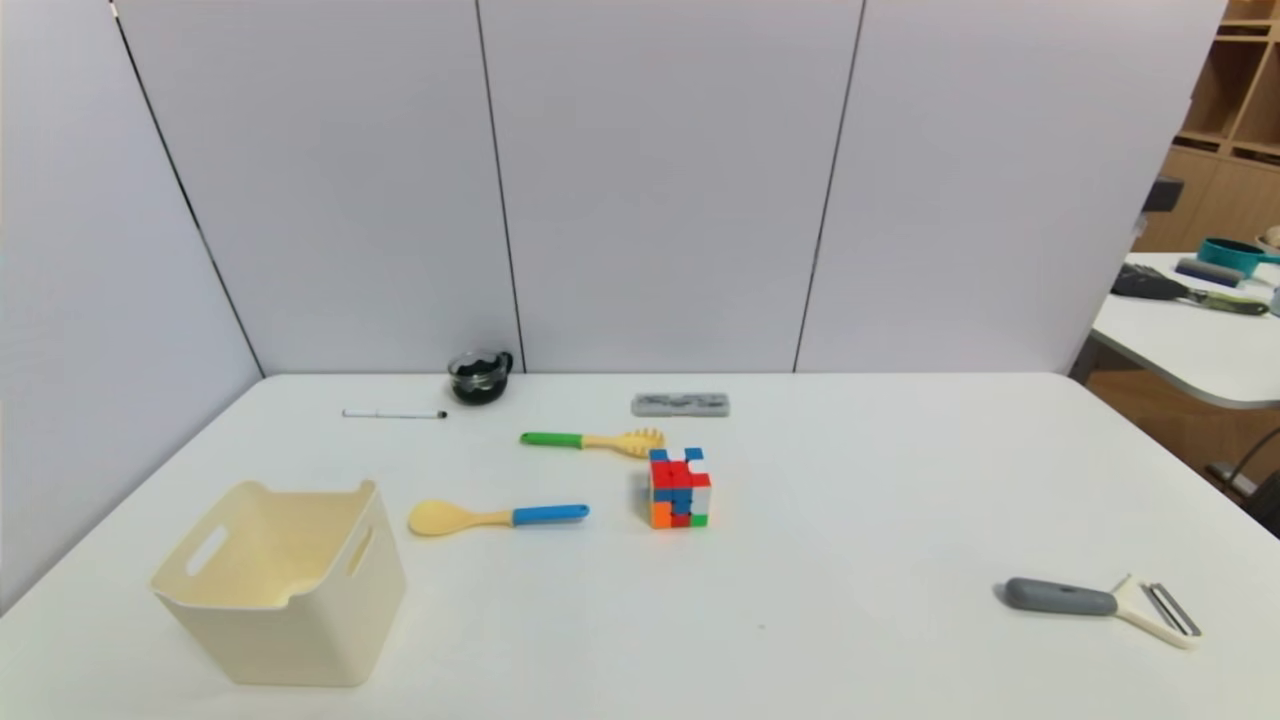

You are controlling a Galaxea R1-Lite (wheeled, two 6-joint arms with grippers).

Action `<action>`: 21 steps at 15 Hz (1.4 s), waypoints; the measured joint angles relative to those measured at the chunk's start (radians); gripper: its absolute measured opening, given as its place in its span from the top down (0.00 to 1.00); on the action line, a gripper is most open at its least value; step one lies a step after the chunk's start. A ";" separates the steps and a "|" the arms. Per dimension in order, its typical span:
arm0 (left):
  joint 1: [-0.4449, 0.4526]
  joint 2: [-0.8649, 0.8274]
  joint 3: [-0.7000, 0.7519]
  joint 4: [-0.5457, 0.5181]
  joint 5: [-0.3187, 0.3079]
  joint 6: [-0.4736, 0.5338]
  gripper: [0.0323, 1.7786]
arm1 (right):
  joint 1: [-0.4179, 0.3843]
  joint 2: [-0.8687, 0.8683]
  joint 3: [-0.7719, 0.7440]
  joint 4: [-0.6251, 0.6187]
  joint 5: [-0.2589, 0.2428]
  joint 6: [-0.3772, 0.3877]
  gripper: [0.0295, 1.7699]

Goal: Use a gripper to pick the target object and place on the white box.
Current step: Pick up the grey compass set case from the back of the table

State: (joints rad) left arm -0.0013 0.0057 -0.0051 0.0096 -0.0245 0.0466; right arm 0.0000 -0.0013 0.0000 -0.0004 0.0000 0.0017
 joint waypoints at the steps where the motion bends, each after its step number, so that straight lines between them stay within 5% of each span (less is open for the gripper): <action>1: 0.000 0.014 -0.022 0.001 -0.001 -0.001 0.05 | 0.000 0.000 0.000 -0.001 0.000 0.000 0.00; 11: -0.005 0.562 -0.617 0.186 -0.016 0.116 0.05 | 0.000 0.000 0.000 0.000 0.000 0.000 0.00; 15: -0.025 0.885 -0.893 0.262 -0.091 0.248 0.05 | 0.000 0.000 0.000 0.000 0.000 0.000 0.00; 21: -0.191 1.404 -1.290 0.325 -0.149 0.365 0.05 | 0.000 0.000 0.000 0.000 0.000 0.000 0.00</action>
State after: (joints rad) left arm -0.1928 1.4096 -1.2955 0.3343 -0.1736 0.4113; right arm 0.0000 -0.0013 0.0000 -0.0004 0.0000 0.0019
